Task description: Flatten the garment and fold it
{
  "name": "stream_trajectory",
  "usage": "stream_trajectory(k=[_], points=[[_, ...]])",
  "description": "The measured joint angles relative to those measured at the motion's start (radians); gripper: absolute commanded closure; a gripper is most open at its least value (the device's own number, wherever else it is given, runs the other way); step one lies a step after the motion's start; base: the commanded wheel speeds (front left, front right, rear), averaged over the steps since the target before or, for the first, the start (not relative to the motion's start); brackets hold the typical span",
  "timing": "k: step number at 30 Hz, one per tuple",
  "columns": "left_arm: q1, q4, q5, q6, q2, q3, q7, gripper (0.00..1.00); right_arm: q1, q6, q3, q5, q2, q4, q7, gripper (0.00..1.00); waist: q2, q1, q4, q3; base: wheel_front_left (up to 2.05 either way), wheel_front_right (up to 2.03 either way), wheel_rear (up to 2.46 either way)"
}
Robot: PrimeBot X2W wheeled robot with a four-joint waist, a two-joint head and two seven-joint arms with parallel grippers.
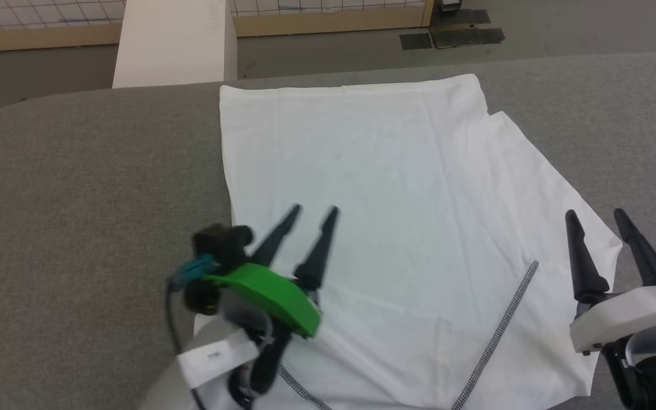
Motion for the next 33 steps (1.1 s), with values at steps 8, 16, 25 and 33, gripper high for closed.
stream_trajectory(k=[8, 16, 25, 33], points=[[0.03, -0.032, 0.118, 0.107, 0.133, 0.198, -0.155, 0.0, -0.185, 0.0, -0.027, -0.005, -0.086, 0.17, 0.031, 0.0, 0.0, 0.0, 0.018, 0.045, 0.0, 0.0, 0.0], [0.069, -0.101, 0.228, 0.105, 0.128, 0.377, -0.158, 0.0, -0.447, 0.0, -0.014, 0.07, -0.181, 0.421, 0.087, 0.0, -0.0001, 0.0001, 0.037, 0.127, 0.0, 0.0, 0.0], [0.078, -0.149, 0.306, 0.035, 0.034, 0.481, -0.161, 0.0, -0.677, 0.0, -0.007, 0.077, -0.268, 0.673, 0.205, 0.0, 0.0, 0.0002, 0.082, 0.245, 0.0, 0.0, 0.0], [0.076, -0.144, 0.352, -0.022, -0.02, 0.546, -0.161, 0.0, -0.754, 0.0, 0.054, 0.104, -0.314, 0.76, 0.32, 0.0, 0.0, 0.0002, 0.136, 0.317, 0.0, 0.0, 0.0]])
